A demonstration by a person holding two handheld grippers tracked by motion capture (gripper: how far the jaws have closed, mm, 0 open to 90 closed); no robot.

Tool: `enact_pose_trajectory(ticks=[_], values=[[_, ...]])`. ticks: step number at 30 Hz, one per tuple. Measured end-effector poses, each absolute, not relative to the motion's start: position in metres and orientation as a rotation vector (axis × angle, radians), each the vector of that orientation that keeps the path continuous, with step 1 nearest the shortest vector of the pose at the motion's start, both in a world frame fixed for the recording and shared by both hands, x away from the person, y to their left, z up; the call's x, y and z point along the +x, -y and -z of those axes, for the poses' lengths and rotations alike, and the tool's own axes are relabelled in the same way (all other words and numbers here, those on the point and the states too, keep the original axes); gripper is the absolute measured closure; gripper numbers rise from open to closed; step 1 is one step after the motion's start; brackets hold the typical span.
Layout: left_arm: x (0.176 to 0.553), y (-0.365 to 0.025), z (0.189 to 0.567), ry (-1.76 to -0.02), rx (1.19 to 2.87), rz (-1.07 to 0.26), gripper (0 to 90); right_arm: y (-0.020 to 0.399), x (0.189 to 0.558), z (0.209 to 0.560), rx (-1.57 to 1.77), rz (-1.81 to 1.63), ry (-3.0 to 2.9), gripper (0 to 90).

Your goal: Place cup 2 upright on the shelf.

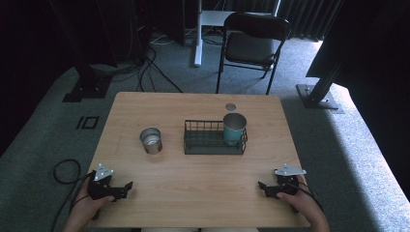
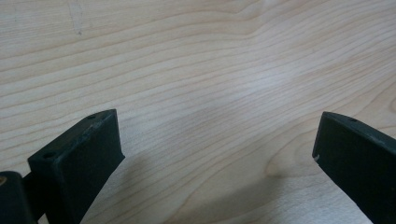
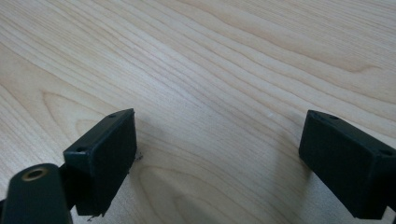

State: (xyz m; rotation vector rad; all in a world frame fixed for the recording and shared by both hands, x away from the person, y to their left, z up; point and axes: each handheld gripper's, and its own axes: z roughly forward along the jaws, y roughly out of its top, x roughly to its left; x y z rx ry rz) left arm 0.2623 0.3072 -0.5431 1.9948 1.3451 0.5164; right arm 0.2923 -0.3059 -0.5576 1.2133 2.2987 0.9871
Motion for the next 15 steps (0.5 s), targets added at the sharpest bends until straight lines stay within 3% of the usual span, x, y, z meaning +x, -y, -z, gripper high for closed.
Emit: enact_pose_trajectory(ticks=[15], values=[[0.277,-0.302,0.530,-1.314,1.915,-0.508,2.0,0.306,0.292,0.558,1.213,-0.987,-2.299,10.9]])
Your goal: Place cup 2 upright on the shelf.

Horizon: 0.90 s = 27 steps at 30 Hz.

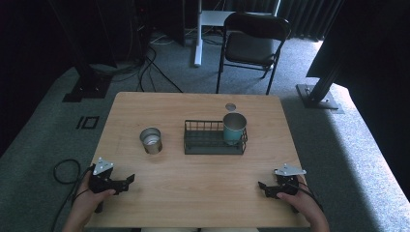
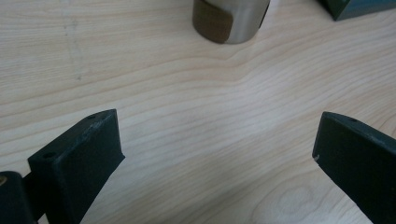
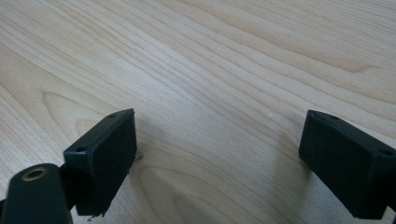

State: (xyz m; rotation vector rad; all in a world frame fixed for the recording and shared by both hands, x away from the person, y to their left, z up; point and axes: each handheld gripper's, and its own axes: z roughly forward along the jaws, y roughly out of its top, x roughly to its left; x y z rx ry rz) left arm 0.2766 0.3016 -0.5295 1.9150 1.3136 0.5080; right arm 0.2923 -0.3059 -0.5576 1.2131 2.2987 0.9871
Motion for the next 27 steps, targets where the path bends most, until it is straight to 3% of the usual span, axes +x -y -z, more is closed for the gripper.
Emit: enact_pose_trajectory(ticks=[27], values=[[0.305,-0.280,0.521,-1.268,1.834,-0.513,2.0,0.306,0.292,0.558,1.214,-0.987,-2.299,10.9]])
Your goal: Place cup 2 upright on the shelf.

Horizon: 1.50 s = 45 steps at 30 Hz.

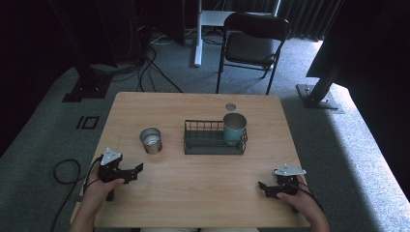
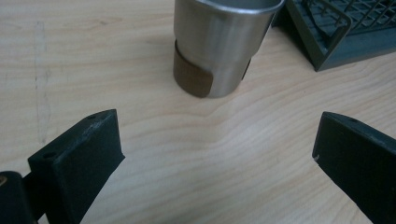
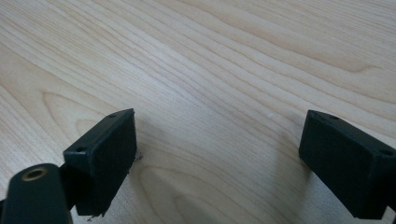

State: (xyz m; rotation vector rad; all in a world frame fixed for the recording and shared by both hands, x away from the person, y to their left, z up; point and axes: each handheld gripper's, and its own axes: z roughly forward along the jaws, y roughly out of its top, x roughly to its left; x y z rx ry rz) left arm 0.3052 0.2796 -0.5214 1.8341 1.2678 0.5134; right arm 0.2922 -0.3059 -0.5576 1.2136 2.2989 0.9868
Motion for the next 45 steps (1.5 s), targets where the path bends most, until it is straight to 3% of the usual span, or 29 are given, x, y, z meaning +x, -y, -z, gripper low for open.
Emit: enact_pose_trajectory(ticks=[45], values=[[0.372,-0.233,0.510,-1.234,1.767,-0.597,2.0,0.306,0.292,0.558,1.212,-0.987,-2.299,10.8]])
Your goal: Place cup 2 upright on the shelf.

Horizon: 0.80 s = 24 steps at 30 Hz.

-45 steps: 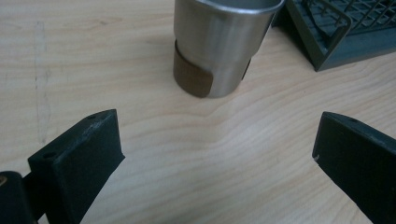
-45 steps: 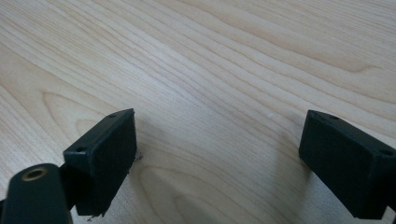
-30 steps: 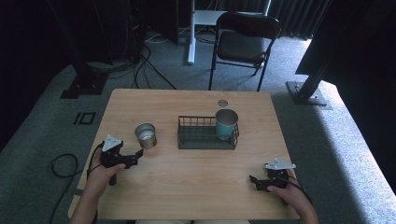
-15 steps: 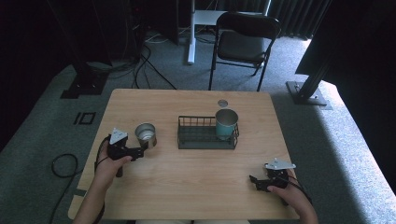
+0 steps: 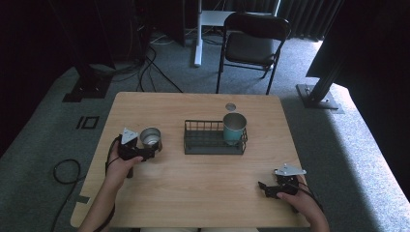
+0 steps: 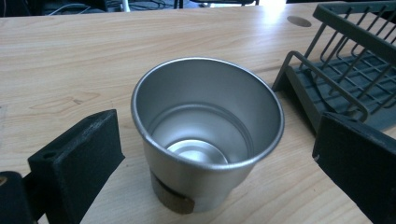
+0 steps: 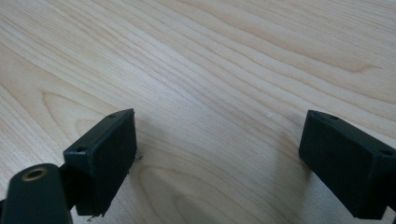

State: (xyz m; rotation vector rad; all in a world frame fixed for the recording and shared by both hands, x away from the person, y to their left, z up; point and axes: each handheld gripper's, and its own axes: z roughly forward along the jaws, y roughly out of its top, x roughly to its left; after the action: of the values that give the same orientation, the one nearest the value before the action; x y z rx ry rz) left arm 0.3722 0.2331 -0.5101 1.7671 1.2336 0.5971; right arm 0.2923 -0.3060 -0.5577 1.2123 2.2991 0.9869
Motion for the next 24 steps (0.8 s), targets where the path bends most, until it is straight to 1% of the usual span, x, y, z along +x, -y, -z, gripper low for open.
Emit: enact_pose_trajectory(ticks=[9,24], values=[[0.384,-0.227,0.514,-1.231,1.765,-0.636,2.0,0.306,0.292,0.558,1.212,-0.987,-2.299,10.8],[0.393,-0.220,0.516,-1.205,1.776,-0.696,2.0,0.306,0.292,0.558,1.213,-0.987,-2.299,10.8]])
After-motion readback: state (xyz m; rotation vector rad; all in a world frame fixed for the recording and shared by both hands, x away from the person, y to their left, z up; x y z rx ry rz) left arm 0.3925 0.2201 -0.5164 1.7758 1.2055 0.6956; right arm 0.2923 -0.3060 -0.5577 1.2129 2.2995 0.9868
